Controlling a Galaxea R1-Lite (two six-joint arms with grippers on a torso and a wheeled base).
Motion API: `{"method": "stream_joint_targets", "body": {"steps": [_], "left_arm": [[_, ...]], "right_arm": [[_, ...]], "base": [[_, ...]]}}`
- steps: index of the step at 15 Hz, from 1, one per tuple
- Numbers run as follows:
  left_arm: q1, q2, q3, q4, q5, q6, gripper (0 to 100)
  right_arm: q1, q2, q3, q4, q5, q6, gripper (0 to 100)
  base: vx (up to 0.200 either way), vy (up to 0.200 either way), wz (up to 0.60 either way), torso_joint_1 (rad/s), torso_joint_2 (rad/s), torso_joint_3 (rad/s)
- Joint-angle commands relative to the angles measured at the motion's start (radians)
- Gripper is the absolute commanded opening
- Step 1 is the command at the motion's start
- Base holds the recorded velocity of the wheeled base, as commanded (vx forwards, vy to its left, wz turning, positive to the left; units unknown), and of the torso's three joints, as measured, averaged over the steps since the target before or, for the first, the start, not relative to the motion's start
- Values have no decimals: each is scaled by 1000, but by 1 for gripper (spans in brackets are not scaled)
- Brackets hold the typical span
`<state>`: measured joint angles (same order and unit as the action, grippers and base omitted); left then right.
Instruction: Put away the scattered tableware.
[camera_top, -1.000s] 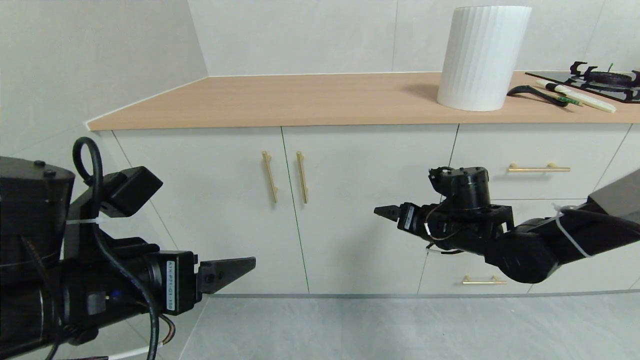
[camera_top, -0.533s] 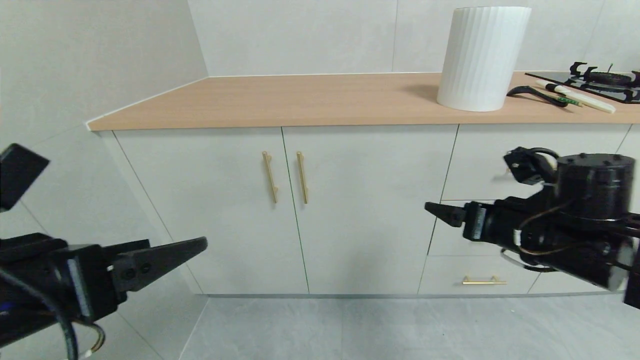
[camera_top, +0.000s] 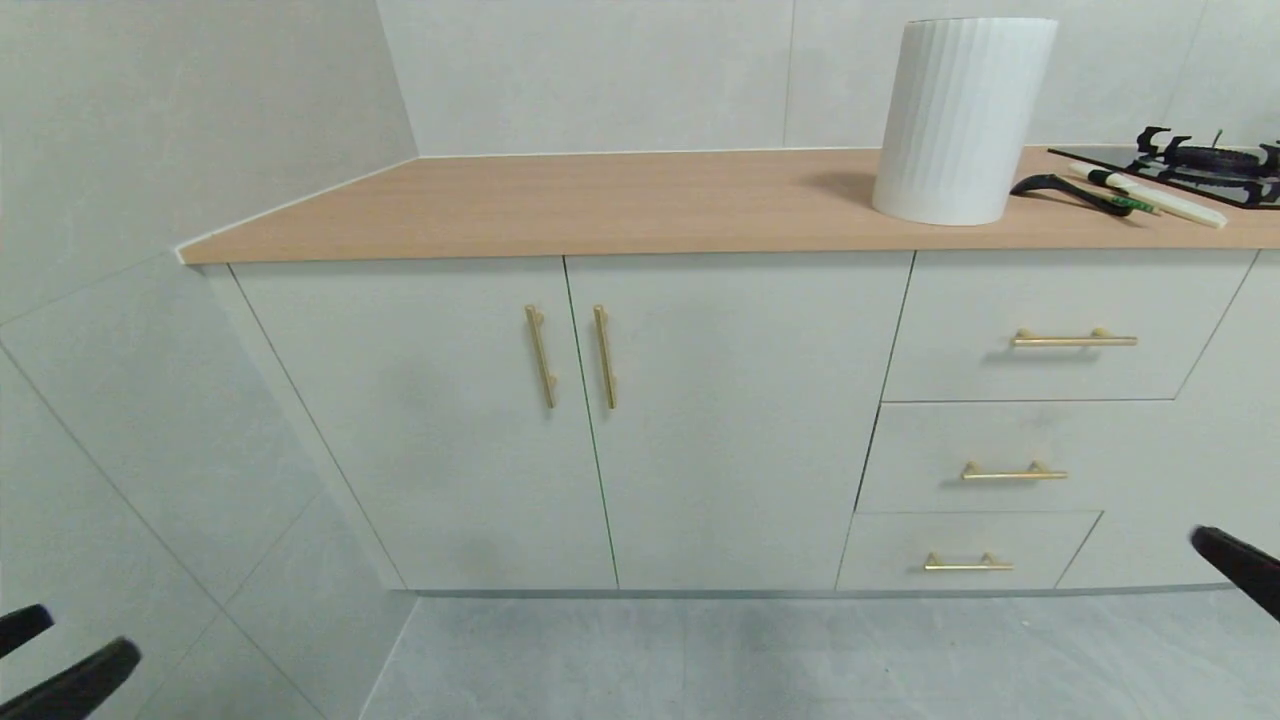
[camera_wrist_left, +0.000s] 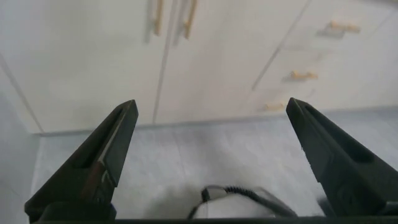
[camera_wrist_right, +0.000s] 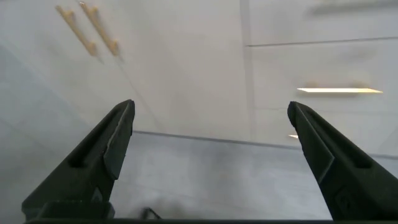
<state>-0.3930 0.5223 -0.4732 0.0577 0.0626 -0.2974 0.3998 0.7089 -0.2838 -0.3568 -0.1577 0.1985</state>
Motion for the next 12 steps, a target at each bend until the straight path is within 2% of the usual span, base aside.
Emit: {"method": "stream_joint_targets", "body": {"steps": [1,3,5,7,8,9,10,11,12], "left_arm": [[71,-223,51,42,2,23,100],[125,-303,67,73,2,57,100],[180,-406,96,94,2,121,100],[190,-423,102,97,2,130,100],[227,-424,133,94,57,144,100],[272,-426,150,91,69,161,100],[306,-426,159,91,71,181,100],[364,-455,163,94,66,198,100],[385,-501,179,99,48,216,100]], "right_arm": [[-131,-468,29,288,-13,-100,100],[-190,-542,28,335,-11,-152,100],[-253,-611,29,397,-28,-185,100],[-272,-611,29,397,-46,-183,100],[-297,-611,46,395,-111,-180,100],[-325,-618,58,395,-118,-183,100],[-411,-672,87,410,-88,-203,100],[-412,-681,115,409,-83,-212,100],[-412,-684,146,406,-88,-209,100]], "base": [[0,0,0,0,0,0],[0,0,0,0,0,0],[0,0,0,0,0,0],[0,0,0,0,0,0],[0,0,0,0,0,0],[0,0,0,0,0,0],[0,0,0,0,0,0],[0,0,0,0,0,0],[0,0,0,0,0,0]]}}
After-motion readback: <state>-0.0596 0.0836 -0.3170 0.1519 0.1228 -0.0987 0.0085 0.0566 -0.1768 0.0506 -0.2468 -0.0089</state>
